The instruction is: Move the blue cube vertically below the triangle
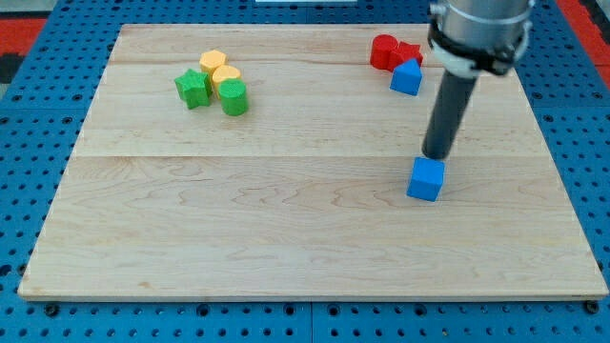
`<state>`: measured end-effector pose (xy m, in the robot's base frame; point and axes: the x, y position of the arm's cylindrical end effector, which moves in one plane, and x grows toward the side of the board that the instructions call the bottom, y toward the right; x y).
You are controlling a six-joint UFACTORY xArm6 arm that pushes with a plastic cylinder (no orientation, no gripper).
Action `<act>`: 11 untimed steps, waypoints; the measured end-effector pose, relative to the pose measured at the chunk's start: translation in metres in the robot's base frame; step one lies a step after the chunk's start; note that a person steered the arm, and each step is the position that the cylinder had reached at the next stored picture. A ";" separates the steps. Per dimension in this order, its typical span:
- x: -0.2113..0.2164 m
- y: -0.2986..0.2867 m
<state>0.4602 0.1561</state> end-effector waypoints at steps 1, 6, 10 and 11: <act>0.050 -0.001; 0.093 -0.015; 0.012 -0.010; 0.002 0.000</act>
